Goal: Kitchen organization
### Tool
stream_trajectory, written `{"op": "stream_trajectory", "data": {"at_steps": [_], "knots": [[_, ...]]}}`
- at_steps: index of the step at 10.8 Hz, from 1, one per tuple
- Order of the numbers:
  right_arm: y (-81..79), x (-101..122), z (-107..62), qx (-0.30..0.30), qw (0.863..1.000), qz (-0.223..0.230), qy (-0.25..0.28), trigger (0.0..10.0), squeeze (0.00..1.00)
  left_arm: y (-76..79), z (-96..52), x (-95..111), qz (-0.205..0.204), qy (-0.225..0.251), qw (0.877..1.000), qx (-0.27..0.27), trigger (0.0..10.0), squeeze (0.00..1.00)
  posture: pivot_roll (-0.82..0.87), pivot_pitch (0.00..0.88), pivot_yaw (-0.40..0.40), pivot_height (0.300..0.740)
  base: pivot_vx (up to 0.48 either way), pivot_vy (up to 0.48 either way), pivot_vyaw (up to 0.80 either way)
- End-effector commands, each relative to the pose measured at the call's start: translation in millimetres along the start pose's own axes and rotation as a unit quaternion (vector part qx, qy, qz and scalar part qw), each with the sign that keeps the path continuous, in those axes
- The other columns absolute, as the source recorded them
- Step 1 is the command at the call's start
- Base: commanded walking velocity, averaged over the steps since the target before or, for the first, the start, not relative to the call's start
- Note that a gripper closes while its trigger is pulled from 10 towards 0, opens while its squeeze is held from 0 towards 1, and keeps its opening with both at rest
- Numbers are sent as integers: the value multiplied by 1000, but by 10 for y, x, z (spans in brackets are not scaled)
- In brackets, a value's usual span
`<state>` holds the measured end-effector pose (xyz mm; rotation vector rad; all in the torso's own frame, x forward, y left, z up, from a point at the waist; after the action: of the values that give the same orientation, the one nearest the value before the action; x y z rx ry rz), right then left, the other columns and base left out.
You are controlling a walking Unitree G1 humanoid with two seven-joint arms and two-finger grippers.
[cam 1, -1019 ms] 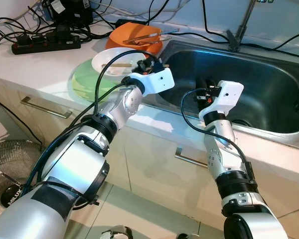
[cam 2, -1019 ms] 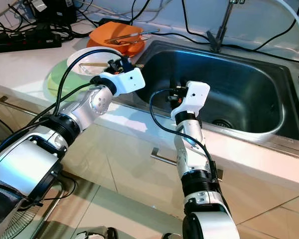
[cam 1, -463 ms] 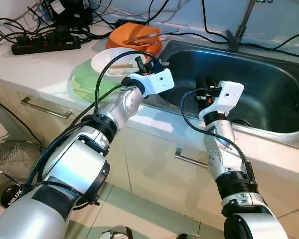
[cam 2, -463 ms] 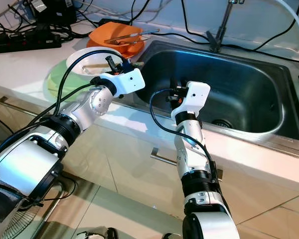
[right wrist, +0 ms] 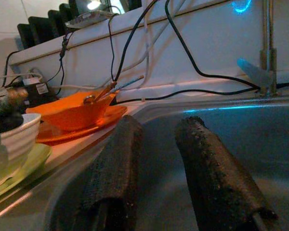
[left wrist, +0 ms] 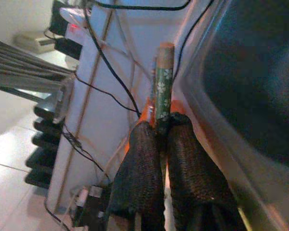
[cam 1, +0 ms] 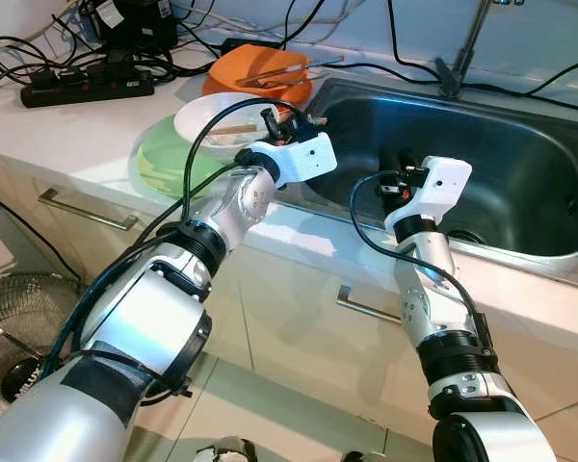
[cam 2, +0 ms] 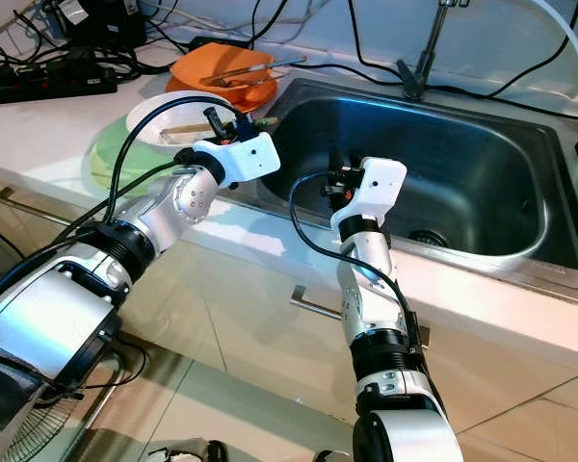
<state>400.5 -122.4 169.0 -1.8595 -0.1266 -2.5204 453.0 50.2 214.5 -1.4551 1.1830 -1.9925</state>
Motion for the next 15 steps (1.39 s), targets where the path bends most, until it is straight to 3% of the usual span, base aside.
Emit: {"op": "stream_trajectory", "data": {"at_steps": [1, 2, 3, 4, 5, 6, 7, 8, 9, 10, 11, 12, 13, 15], "knots": [[31, 25, -10, -7, 1000, 0, 6, 10000, 0, -197, 62, 193, 22, 34, 999, 25, 0, 0, 23, 26, 40, 740, 0, 0, 0], [37, 24, -7, -7, 1000, -1, 5, 10000, 0, -313, 82, 346, 20, 67, 997, 43, 0, 0, 27, 30, 37, 740, 0, 0, 0], [37, 23, -3, -7, 1000, -1, 5, 10000, 0, -464, 73, 627, 6, 132, 989, 71, 0, 0, 28, 33, 34, 740, 0, 0, 0], [39, 24, -1, -6, 1000, -2, 5, 10000, 0, -578, 35, 849, -18, 185, 978, 90, 3137, 0, 32, 35, 30, 740, 0, 0, 0], [33, 21, -1, -4, 1000, -2, 4, 10000, 0, -738, -44, 1069, -78, 243, 960, 112, 10000, 0, 34, 37, 28, 740, 0, 0, 0], [36, 21, -2, -4, 1000, -3, 4, 10000, 0, -791, -95, 1154, -118, 271, 949, 114, 10000, 0, 32, 36, 31, 740, 0, 0, 0], [40, 13, -11, -5, 1000, -6, 4, 10000, 0, -841, -220, 1257, -220, 323, 914, 106, 10000, 0, 25, 15, 37, 740, 0, 0, 0], [41, 8, -17, -6, 1000, -7, 4, 10000, 0, -834, -251, 1260, -260, 332, 901, 100, 10000, 0, 26, 4, 39, 740, 0, 0, 0], [46, 1, -23, -5, 1000, -11, 4, 10000, 0, -813, -283, 1220, -350, 336, 870, 87, 10000, 0, 23, 0, 39, 740, 0, 0, 0], [56, 35, -6, 1, 1000, -29, 11, 10000, 1000, -787, -298, 1193, -437, 333, 834, 53, 10000, 0, 22, 0, 38, 740, 0, 0, 0], [74, 56, 4, 1, 999, -34, 14, 10000, 1000, -784, -309, 1173, -458, 332, 824, 43, 10000, 0, 21, 0, 37, 740, 0, 0, 0], [155, 104, 17, 5, 997, -77, 23, 10000, 1000, -732, -330, 1069, -498, 318, 806, 30, 10000, 0, 17, 0, 34, 740, 0, 0, 0], [157, 135, 14, 23, 990, -132, 33, 10000, 1000, -674, -338, 1003, -499, 307, 810, 23, 10000, 0, 17, 1, 33, 740, 0, 0, 0], [240, 182, 36, 22, 987, -155, 39, 10000, 1000, -609, -375, 934, -520, 296, 801, 2, 10000, 0, 21, 5, 32, 740, 0, 0, 0]]}}
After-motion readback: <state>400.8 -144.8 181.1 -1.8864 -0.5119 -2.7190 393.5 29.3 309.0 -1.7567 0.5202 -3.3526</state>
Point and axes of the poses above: a point about 5 cm out from each wrist's last joint towards the gripper, its own z axis pointing out of the wrist towards the gripper, its own x axis along the axis of the wrist's last joint, y = z × x, the point moved 5 cm from there along z, pointing out of the wrist towards the gripper, and after that the axes turned 15 degrees about -z, right-handed, at the moved point
